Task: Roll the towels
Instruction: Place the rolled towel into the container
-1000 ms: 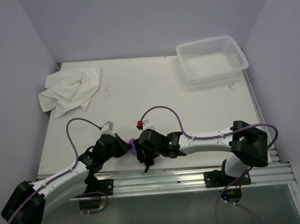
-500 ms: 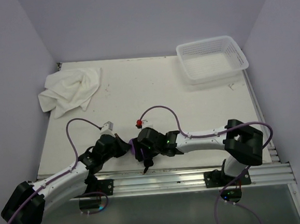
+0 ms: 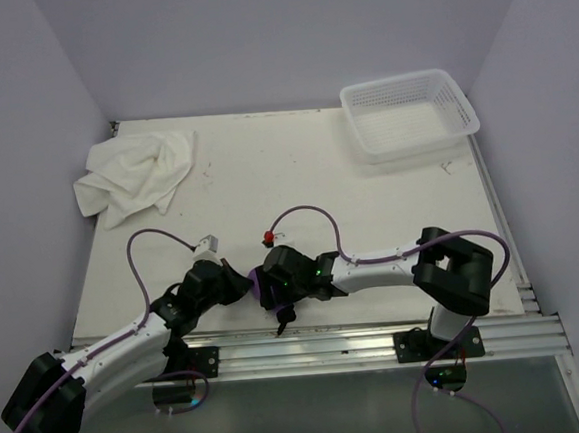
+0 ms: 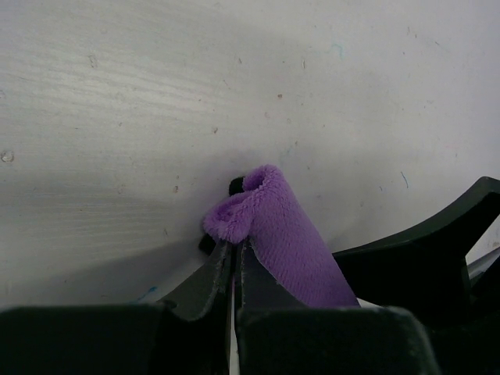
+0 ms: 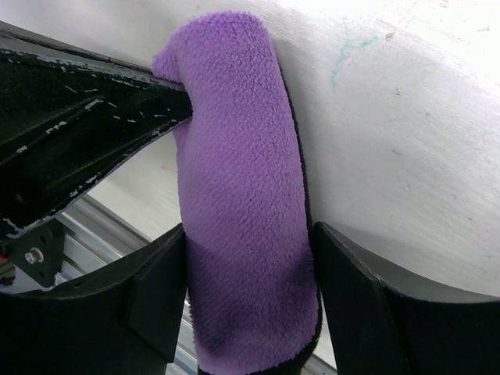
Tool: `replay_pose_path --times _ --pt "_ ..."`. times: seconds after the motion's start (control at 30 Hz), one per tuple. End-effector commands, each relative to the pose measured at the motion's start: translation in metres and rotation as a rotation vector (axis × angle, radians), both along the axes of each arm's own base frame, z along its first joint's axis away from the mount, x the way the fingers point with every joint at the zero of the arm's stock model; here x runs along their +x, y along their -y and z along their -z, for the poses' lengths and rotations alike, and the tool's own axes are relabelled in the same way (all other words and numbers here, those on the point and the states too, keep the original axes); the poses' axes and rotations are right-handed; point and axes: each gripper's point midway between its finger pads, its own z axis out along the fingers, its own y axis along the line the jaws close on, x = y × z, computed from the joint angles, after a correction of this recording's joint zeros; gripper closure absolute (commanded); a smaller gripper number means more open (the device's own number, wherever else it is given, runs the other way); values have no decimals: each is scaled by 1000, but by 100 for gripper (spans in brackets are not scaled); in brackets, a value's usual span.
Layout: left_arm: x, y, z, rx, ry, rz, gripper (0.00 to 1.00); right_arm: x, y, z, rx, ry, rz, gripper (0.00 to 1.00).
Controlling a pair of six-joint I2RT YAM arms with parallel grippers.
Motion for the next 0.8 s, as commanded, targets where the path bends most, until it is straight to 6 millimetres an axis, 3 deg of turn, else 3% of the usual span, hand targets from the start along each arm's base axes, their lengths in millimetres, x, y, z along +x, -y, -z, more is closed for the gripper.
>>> replay_pose_path --times 0.0,0.2,0.53,0.7,0.77 --pt "-10 -15 21 77 -47 -9 100 1 -7 2 35 -20 11 34" --pt "-11 -16 21 76 -46 -9 100 1 -8 8 26 -30 8 40" --pt "-12 -17 22 75 -47 -12 100 1 -3 16 -10 -30 14 62" --pt "-11 -16 21 77 -48 -13 100 4 2 11 -45 12 13 65" --pt "-10 -15 20 77 -50 -14 93 2 1 8 -60 24 4 67"
